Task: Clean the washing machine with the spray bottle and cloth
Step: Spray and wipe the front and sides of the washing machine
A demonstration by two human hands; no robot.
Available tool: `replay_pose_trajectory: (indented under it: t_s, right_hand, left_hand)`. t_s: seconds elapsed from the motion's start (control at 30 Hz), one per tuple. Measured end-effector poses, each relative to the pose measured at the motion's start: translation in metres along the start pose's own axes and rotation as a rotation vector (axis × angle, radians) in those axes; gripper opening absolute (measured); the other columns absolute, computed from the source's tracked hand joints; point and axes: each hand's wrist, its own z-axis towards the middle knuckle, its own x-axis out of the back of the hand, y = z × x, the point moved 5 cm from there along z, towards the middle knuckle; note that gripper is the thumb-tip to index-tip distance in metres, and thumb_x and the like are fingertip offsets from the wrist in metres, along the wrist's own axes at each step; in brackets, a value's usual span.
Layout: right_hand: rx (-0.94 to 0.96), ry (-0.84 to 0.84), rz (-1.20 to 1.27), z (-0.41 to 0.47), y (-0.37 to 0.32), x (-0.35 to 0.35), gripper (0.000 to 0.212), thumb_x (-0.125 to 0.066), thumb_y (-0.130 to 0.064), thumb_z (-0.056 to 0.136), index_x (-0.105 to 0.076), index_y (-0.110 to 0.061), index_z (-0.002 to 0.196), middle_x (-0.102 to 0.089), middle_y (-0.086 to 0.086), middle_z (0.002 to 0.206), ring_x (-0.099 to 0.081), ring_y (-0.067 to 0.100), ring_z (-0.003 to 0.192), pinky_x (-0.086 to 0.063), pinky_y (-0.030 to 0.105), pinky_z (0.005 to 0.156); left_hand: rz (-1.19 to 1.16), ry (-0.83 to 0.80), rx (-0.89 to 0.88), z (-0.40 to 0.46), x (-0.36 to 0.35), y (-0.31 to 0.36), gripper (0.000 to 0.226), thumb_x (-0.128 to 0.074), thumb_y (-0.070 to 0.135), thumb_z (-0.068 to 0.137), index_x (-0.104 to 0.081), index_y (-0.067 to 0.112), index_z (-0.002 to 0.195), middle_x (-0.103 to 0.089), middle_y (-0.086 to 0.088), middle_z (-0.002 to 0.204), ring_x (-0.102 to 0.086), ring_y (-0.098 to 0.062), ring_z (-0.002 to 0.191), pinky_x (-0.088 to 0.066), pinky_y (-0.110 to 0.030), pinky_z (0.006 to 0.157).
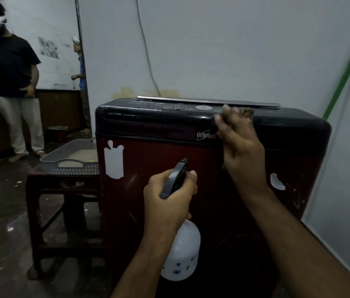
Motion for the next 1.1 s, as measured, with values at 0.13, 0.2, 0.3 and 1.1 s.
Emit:
replay_pose_trajectory:
  t_s: [0.13, 0.2, 0.3, 1.1]
  right_hand:
    - [0.190, -0.076, -0.028, 0.010, -0.036, -0.036, 0.044, -0.053, 0.003, 0.100, -0.061, -0.012, 0.141, -0.051, 0.006, 0.153, -0.041, 0.025, 0.147, -0.028, 0.046, 0.123]
    - [0.302, -0.178, -0.069, -0.009, -0.039, -0.041, 0.042, -0.052, -0.007, 0.103, -0.058, -0.013, 0.144, -0.048, 0.004, 0.156, -0.038, 0.022, 0.149, -0.027, 0.041, 0.124]
    - [0.346, -0.252, -0.110, -0.035, -0.028, -0.031, 0.044, -0.054, -0.010, 0.103, -0.054, -0.014, 0.147, -0.043, 0.003, 0.159, -0.034, 0.021, 0.151, -0.030, 0.044, 0.123]
    - [0.565, -0.331, -0.125, -0.008, -0.124, -0.140, 0.051, -0.068, -0.019, 0.095, -0.057, -0.015, 0.144, -0.046, 0.005, 0.157, -0.041, 0.024, 0.147, -0.030, 0.042, 0.123]
  left_hand:
    - [-0.012, 0.023, 0.015, 0.001, 0.008, 0.005, 0.031, -0.072, 0.020, 0.100, -0.072, 0.014, 0.069, -0.073, -0.012, 0.072, -0.072, -0.040, 0.074, -0.050, -0.031, 0.045]
    - [-0.012, 0.022, -0.001, 0.004, 0.012, 0.010, 0.030, -0.072, 0.020, 0.100, -0.072, 0.018, 0.070, -0.074, -0.012, 0.072, -0.073, -0.039, 0.074, -0.050, -0.031, 0.046]
    - [0.000, 0.030, -0.028, 0.005, 0.021, 0.016, 0.030, -0.072, 0.021, 0.100, -0.072, 0.017, 0.071, -0.073, -0.012, 0.072, -0.073, -0.039, 0.074, -0.049, -0.030, 0.045]
    - [0.114, 0.241, -0.071, 0.003, 0.111, 0.006, 0.034, -0.072, 0.022, 0.100, -0.068, 0.003, 0.072, -0.066, -0.021, 0.067, -0.059, -0.038, 0.053, -0.046, -0.041, 0.050]
